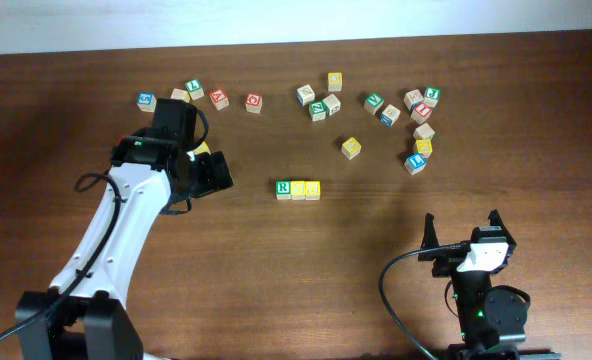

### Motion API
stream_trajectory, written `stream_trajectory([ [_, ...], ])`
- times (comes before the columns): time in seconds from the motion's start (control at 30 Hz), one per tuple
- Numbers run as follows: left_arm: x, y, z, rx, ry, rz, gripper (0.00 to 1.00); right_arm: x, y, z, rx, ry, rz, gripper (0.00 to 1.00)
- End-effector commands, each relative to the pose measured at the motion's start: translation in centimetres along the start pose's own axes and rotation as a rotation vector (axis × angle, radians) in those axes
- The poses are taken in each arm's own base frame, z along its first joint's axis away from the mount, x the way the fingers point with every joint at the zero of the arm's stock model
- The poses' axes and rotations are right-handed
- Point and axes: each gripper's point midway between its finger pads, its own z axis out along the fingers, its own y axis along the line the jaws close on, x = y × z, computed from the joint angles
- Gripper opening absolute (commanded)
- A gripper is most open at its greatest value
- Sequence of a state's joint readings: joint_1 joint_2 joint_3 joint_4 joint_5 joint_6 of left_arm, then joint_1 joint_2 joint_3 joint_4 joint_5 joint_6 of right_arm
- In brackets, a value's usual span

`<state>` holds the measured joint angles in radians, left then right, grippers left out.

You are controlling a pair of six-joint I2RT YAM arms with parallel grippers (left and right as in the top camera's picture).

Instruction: Spell out RSS

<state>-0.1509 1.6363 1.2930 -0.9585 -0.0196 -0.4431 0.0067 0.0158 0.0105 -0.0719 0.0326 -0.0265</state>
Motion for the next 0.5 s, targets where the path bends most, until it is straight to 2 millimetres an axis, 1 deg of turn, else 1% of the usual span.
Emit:
stream_trajectory([
  [0.0, -0.16, 0.35, -0.22, -0.009, -0.01, -0.017, 0.99, 0.17, -0.27, -0.04, 0.013, 0.001, -0.002, 0.98],
  [0.4, -0.04, 0.37, -0.13, -0.01, -0.003, -0.018, 0.99, 0.16, -0.27, -0.04, 0.013, 0.0, -0.002, 0.98],
  [0.43, 0.05, 0.03, -0.15, 0.009, 0.002, -0.018, 0.99, 0.16, -0.27, -0.04, 0.013, 0.0, -0.002, 0.98],
  [0.47, -0.3, -0.26, -0.25, 0.024, -0.012, -0.018, 0.99, 0.16, -0.27, -0.04, 0.013, 0.0, -0.002, 0.98],
])
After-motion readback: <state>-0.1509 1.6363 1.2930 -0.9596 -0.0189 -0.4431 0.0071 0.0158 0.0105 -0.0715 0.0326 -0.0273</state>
